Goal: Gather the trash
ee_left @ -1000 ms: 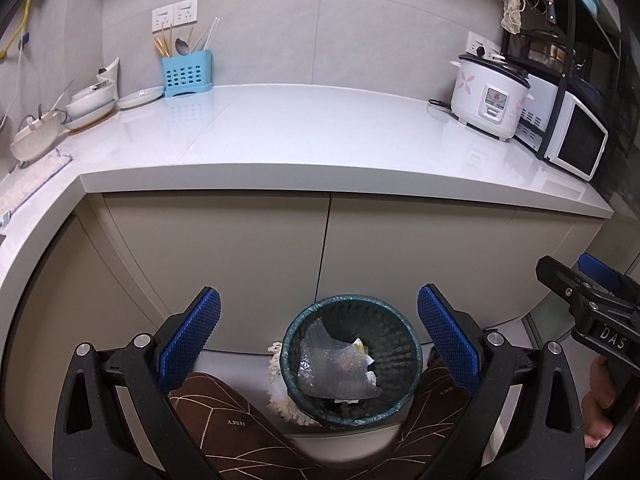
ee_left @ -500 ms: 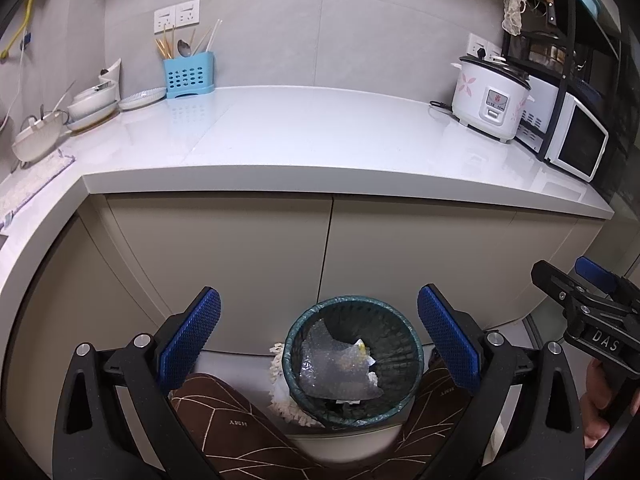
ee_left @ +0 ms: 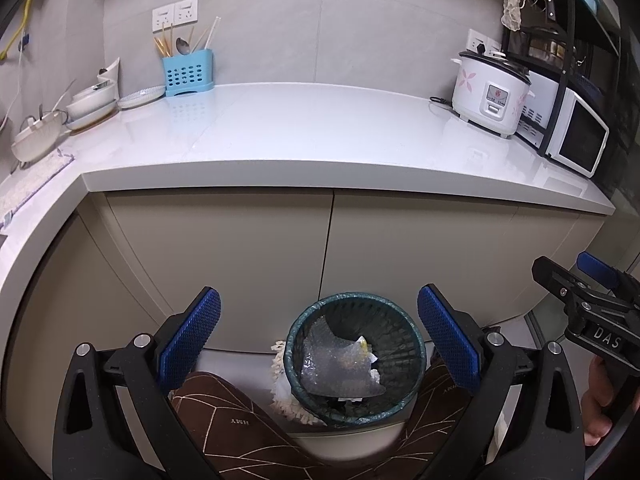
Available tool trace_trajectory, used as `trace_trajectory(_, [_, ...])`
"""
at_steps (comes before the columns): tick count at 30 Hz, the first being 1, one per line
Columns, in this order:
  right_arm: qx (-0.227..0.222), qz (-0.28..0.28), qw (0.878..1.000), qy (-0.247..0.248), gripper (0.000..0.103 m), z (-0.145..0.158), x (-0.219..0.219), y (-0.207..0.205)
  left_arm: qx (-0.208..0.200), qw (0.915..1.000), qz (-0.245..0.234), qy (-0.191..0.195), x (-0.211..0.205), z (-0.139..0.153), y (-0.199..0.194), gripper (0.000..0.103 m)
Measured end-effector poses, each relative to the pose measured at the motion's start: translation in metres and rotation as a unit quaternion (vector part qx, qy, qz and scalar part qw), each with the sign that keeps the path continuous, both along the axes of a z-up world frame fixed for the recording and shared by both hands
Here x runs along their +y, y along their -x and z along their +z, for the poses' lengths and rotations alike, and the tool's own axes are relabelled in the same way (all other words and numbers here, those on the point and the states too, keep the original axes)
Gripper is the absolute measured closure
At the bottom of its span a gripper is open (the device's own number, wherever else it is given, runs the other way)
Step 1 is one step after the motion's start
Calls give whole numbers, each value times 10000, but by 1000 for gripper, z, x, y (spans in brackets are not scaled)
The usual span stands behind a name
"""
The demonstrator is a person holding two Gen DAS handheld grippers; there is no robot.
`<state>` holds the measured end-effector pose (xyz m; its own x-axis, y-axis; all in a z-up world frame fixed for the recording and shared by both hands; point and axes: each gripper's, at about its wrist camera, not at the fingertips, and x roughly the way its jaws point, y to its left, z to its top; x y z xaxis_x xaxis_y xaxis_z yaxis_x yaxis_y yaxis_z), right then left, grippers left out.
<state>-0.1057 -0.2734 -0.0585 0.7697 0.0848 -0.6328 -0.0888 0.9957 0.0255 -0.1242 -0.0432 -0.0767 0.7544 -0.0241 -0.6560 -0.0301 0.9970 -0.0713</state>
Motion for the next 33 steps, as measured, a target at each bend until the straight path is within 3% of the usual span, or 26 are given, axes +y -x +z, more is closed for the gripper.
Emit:
trace_trajectory(19, [20, 8, 10000, 7, 8, -4, 0, 1, 20, 10000, -5, -17, 2, -1, -1, 6])
trace_trajectory(24, [33, 14, 10000, 15, 8, -6, 1, 1, -43, 9997, -41, -225, -4, -2, 0, 6])
trace_trajectory(33, [66, 18, 10000, 18, 8, -8, 3, -1, -16, 9997, -87, -243, -6, -5, -3, 6])
